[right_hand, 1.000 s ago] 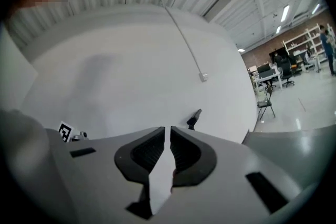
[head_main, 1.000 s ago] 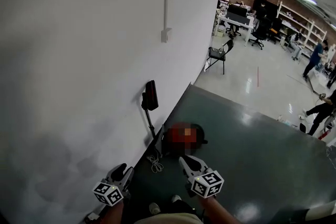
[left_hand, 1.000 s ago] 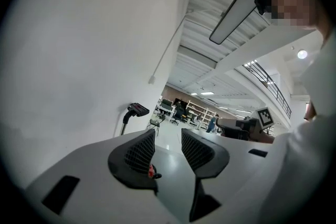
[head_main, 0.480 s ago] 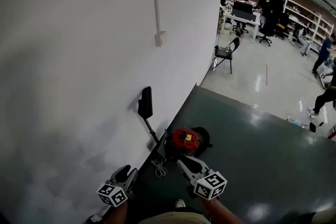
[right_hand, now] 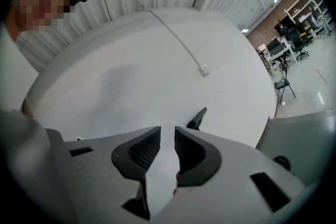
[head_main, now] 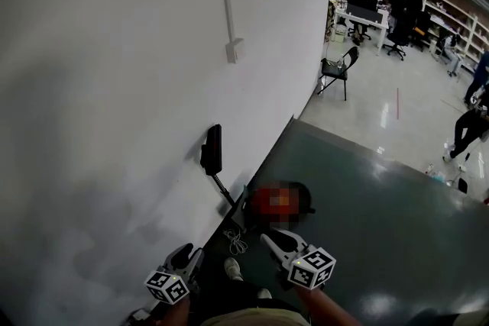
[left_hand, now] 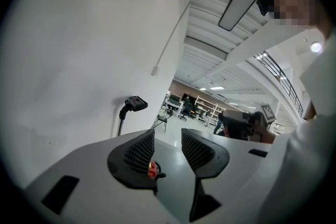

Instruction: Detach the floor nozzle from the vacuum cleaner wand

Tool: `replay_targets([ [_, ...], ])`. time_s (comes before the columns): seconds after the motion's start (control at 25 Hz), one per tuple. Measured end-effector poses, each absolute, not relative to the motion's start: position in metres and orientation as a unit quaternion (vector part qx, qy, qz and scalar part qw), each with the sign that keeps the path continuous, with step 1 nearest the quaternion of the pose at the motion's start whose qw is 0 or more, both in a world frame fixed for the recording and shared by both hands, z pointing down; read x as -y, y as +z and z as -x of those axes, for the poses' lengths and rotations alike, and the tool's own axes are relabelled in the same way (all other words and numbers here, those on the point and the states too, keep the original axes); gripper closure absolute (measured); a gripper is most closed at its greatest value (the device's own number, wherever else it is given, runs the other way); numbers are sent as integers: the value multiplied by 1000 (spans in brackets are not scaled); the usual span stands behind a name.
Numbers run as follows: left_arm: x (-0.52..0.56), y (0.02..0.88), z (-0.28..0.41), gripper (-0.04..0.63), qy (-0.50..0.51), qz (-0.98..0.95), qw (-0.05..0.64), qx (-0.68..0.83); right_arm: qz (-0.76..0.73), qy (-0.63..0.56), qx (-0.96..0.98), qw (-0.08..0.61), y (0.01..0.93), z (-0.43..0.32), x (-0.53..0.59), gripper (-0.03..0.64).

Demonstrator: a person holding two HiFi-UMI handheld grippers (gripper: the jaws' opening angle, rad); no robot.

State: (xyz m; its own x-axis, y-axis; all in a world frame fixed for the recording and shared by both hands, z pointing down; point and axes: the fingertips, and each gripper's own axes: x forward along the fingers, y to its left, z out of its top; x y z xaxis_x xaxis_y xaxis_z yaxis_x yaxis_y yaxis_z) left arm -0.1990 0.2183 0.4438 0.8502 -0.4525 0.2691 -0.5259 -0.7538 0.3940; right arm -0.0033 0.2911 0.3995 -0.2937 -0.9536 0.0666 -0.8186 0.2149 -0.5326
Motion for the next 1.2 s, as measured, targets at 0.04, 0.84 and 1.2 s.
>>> replay_targets([
  [0.04, -214, 445, 197, 434, 80, -933, 234, 262, 577, -245, -766, 140, 401, 1, -287, 545],
  [0.84, -48, 464, 133, 434, 113, -939, 234, 227, 608, -267, -736, 133, 416, -59, -148, 545],
  [1.2, 26, 478, 122, 434, 119, -940, 244, 206, 609, -263, -739, 115, 412, -59, -56, 545],
])
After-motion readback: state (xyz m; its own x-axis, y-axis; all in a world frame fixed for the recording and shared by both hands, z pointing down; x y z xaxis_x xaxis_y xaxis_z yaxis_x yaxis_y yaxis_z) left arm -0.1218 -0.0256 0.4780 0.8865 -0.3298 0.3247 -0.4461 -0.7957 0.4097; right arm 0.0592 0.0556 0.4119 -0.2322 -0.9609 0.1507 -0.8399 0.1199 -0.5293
